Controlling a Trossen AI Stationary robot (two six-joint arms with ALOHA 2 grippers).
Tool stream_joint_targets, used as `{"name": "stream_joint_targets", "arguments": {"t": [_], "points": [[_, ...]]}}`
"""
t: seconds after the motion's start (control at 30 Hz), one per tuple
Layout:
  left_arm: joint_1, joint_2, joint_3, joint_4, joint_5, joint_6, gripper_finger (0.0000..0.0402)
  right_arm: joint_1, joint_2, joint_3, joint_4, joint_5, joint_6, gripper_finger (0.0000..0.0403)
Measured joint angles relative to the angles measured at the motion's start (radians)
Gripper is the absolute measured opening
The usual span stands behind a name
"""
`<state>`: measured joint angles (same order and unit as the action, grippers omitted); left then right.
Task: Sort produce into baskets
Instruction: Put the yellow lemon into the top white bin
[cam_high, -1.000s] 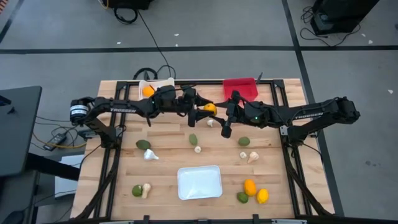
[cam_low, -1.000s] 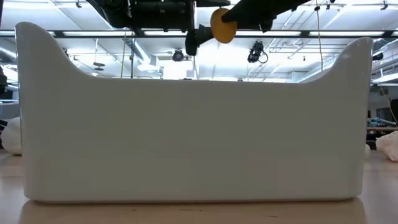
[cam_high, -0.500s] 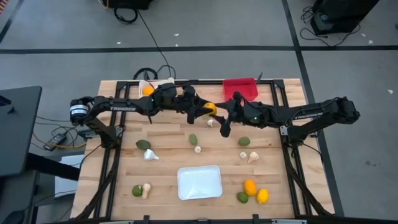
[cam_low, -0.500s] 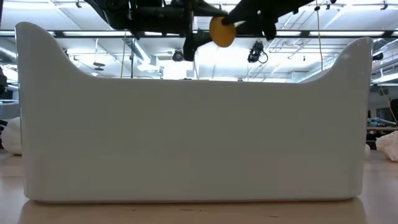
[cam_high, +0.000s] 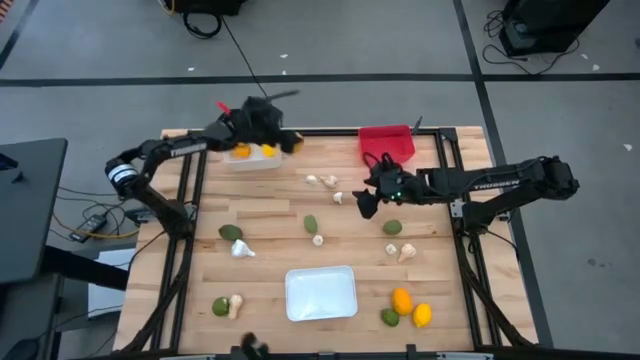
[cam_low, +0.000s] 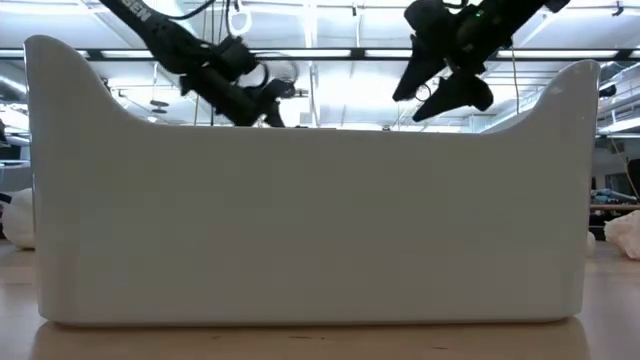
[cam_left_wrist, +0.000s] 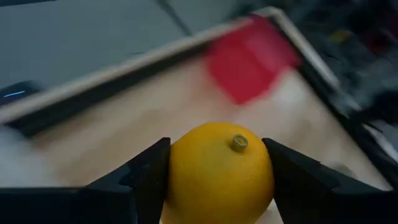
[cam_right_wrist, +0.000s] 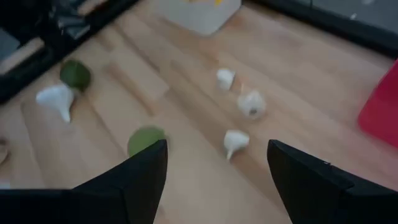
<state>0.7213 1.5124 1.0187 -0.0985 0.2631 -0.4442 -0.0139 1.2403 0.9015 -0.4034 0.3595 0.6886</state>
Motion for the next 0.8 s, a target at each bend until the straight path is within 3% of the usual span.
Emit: {"name": "stream_joint_targets", "arguments": {"t": [0.13, 0.43, 0.8], "points": [[0.104, -0.029, 0.000, -0.096, -0.012, 0.036, 0.0251, 0.030, -0.003, 0.000, -0.045, -0.003, 0.043, 0.0285], [0.189, -0.028, 0.000, -0.312, -0.218, 0.105, 0.0264, 0.034, -0.004, 0.000, -0.206, -0.053, 0.129, 0.0284], [0.197, -0.028, 0.000, -0.539, -0.190, 0.121, 0.0367, -0.005, -0.004, 0.000, -0.328, -0.184, 0.070, 0.0277]]}}
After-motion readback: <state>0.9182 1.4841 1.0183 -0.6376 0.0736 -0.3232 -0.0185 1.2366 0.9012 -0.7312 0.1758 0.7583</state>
